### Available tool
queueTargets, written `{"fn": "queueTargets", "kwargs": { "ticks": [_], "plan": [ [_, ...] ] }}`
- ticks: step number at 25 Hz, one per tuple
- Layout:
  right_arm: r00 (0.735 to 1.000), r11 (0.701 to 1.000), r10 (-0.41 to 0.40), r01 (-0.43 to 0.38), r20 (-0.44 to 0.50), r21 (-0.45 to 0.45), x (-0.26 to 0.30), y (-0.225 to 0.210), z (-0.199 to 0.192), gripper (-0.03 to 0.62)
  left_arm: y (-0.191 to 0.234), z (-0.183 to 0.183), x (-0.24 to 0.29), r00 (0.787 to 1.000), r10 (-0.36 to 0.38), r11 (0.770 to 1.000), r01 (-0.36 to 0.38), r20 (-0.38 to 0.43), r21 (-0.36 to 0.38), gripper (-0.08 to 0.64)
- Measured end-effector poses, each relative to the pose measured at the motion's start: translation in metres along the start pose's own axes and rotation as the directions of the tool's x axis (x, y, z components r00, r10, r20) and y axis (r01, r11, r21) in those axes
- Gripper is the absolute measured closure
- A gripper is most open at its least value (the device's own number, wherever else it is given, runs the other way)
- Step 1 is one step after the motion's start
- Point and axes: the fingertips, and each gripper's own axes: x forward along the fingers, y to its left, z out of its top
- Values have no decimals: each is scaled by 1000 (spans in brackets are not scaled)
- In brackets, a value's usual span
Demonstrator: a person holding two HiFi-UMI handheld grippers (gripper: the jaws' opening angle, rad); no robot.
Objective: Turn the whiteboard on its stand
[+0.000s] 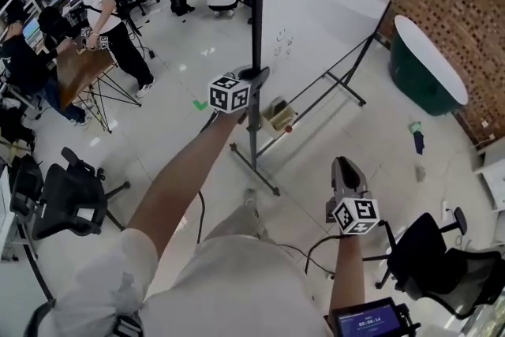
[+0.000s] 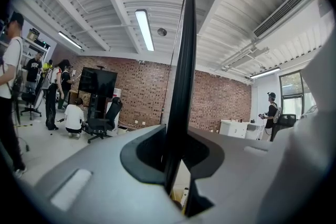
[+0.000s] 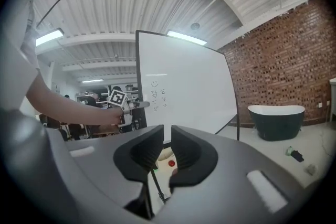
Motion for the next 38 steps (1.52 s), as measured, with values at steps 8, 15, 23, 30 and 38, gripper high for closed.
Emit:
{"fn": "queueTargets", "kwargs": {
  "ticks": [8,15,23,30,38],
  "plan": [
    [998,1000,-26,25,49,11,-23,36,18,543,9,15,-39,1000,20,1000,-20,8,3,486],
    [998,1000,-25,24,62,11,-19,37,27,543,6,11,-44,1000,-17,999,17,-10,27,486],
    [998,1000,-28,28,49,10,-16,47,24,543,-4,7,-53,999,-35,998,37,-28,59,486],
    [998,999,-49,49,35,3,-12,89,4,543,14,-1,-96,998,-52,996,53,-21,75,486],
    [1000,999,-27,27,-5,18,-6,82,10,543,11,10,-106,999,-43,998,44,-11,50,489]
  ]
}}
